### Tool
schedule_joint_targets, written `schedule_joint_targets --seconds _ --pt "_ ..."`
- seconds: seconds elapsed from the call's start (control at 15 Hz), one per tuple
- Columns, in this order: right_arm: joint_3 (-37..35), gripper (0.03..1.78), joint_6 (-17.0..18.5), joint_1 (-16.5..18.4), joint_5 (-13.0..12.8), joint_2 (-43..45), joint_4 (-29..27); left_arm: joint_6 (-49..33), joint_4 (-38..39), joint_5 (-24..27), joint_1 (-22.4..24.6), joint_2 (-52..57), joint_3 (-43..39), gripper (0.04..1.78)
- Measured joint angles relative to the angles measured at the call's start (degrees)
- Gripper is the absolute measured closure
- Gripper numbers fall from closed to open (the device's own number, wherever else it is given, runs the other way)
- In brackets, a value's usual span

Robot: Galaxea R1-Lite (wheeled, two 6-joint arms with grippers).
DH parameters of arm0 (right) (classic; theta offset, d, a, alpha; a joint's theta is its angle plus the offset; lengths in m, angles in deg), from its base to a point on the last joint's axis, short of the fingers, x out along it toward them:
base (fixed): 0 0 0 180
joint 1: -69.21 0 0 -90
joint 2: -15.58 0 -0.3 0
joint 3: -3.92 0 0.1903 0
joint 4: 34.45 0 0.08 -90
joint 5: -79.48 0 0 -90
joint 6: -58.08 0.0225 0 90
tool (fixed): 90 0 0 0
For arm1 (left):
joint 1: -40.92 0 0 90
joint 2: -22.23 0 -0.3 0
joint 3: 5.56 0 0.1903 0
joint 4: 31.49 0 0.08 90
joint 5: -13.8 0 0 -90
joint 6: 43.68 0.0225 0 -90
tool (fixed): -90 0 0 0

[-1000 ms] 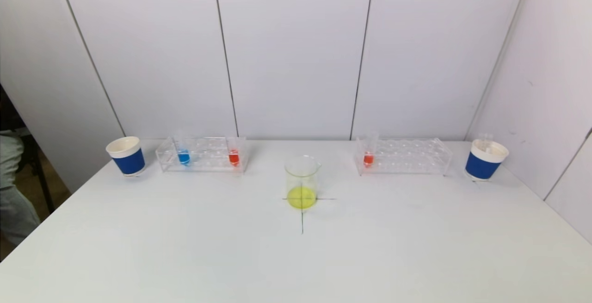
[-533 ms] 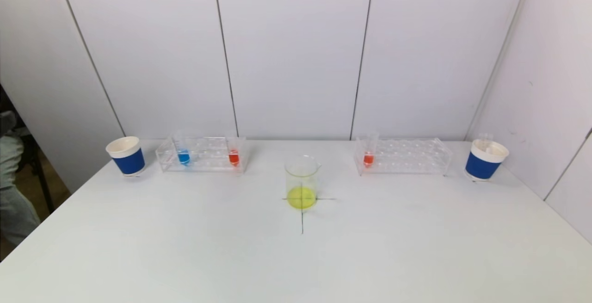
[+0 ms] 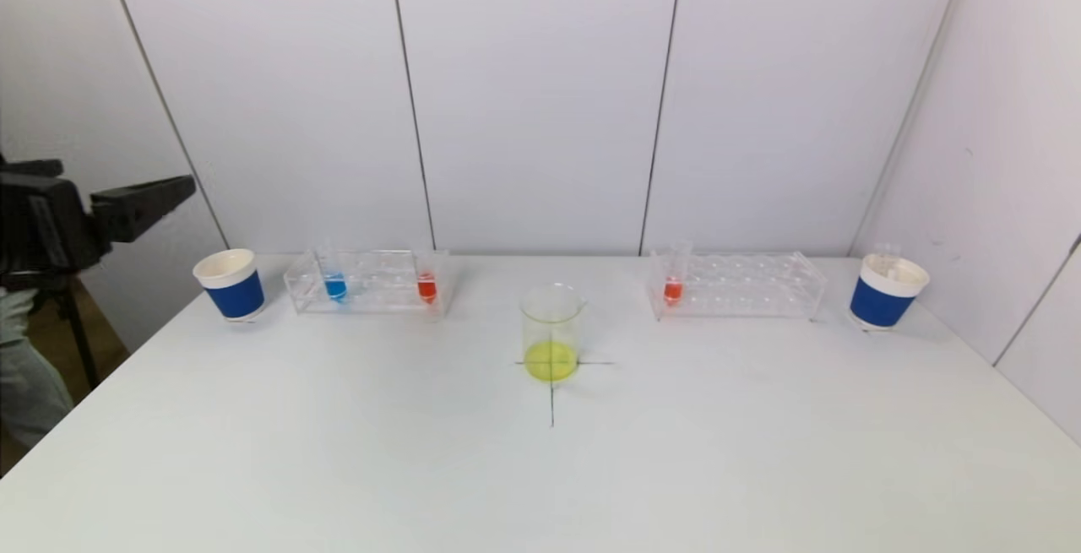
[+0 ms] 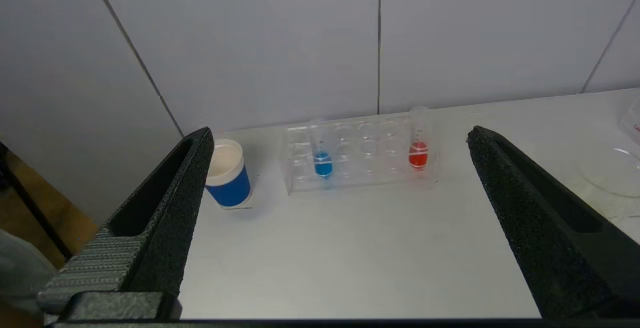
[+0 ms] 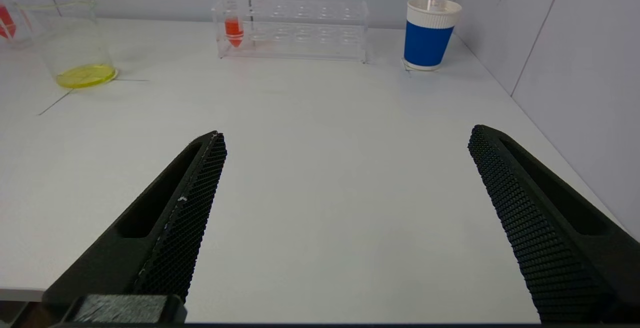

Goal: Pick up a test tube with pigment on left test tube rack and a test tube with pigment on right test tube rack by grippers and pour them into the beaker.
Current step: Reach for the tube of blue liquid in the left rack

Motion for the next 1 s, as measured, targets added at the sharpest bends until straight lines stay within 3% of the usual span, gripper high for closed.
schedule_joint_targets --seconds 1.0 --pt "0.0 0.05 0.0 0.0 0.0 0.0 0.0 -0.7 44.9 0.5 1.0 -36.5 -8.4 0.05"
